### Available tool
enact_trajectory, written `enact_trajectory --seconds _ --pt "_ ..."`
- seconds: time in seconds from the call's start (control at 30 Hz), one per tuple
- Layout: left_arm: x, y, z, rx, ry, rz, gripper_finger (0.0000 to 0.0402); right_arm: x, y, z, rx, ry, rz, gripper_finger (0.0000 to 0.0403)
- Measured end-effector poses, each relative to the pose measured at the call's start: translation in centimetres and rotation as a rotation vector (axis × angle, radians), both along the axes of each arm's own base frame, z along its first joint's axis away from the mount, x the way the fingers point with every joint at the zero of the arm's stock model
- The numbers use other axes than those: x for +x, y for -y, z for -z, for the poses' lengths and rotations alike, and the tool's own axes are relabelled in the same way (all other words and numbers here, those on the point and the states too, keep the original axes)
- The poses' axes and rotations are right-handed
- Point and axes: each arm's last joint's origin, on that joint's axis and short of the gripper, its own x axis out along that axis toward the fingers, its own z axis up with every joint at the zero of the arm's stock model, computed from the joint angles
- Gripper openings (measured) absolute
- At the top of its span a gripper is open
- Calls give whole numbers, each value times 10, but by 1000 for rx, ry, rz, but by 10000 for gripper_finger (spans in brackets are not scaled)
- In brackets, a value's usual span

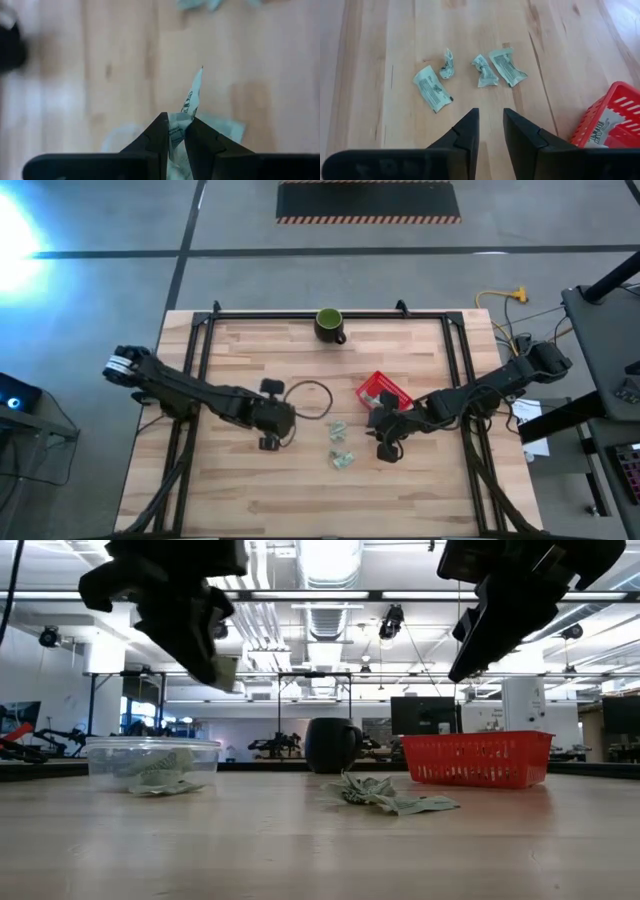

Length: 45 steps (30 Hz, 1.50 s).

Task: Pick and place items into bin
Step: Put the stevia packet into the transparent bin, then put the stevia packet into the red basket

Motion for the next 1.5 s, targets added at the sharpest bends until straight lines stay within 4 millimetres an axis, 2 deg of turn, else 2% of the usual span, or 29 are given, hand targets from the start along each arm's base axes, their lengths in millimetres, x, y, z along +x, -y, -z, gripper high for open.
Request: enact_trajectory --seconds 0.17,0.37,0.53,0.7,0.93,1.1,1.2,1.5 --pt "-23 -12 -7 31 -69 -97 38 1 0 0 3 11 0 73" --pt "-34 -19 5 33 -103 -160 38 1 1 0 -15 19 16 76" --pt "-37 -20 17 30 -133 -208 45 2 0 -1 -10 32 16 81" --pt "-40 -21 25 22 -145 -231 78 2 0 -1 -8 38 16 80" --pt "-39 -20 21 6 -126 -249 128 6 -2 -4 11 89 13 71" --pt "-37 -19 13 -41 -98 -271 139 18 -10 -7 66 182 -164 72" --pt "-38 -19 10 -70 -76 -308 140 28 -14 0 82 214 -193 76" --pt "-46 -17 1 -169 -4 -420 140 49 -9 39 44 85 -106 101"
